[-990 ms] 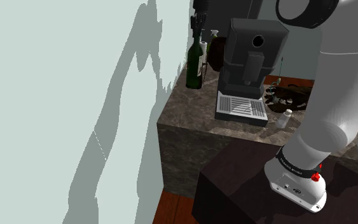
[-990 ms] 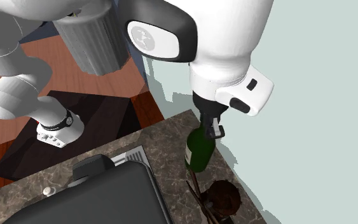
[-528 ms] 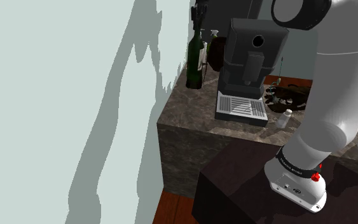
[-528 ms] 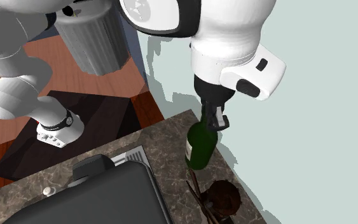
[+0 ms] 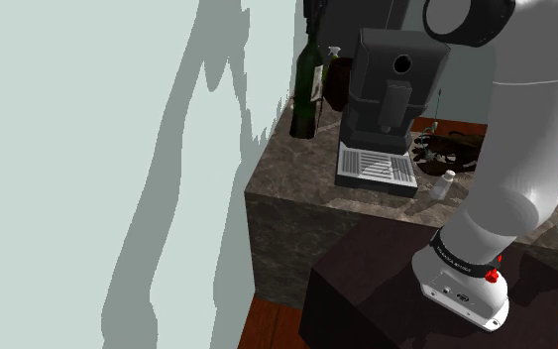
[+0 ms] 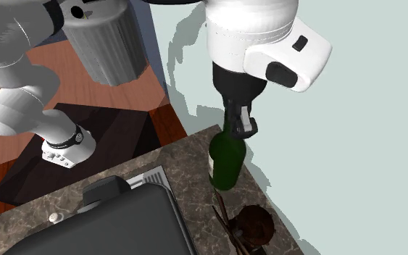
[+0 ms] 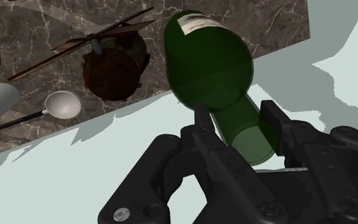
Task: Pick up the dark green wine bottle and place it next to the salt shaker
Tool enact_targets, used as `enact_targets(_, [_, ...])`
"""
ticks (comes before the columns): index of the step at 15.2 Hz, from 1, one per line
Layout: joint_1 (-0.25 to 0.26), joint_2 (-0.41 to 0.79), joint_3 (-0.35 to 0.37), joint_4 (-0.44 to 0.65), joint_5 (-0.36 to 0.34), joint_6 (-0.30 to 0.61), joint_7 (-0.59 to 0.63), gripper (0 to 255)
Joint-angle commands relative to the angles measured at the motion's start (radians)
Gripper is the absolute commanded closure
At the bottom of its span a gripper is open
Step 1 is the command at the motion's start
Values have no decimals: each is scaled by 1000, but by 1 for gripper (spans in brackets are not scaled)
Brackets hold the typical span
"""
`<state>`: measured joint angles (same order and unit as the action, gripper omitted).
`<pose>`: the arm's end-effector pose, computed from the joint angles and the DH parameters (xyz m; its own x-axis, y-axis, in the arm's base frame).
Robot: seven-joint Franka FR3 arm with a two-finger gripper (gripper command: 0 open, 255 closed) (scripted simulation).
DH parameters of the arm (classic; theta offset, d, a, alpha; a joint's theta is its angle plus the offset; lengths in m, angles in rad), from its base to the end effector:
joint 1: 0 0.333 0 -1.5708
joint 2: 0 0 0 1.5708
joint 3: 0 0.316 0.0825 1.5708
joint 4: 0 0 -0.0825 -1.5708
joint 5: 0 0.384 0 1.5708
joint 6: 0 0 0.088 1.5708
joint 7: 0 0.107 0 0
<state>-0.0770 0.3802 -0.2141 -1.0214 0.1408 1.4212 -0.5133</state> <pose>0.6327 -0.1367 0.6405 0.9650 0.2567 0.0530 0.2589 -0.9651 -0.0386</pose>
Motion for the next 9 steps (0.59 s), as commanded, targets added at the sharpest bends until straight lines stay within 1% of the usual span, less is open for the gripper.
enact_targets(1, [-3,-75,-9,-87,-12,13,-20,255])
enact_targets(5, [-10,-226,-26,-256,-42,31,-59,255])
enact_targets(9, [-25,-353,-44,-375,-71,24,-98,255])
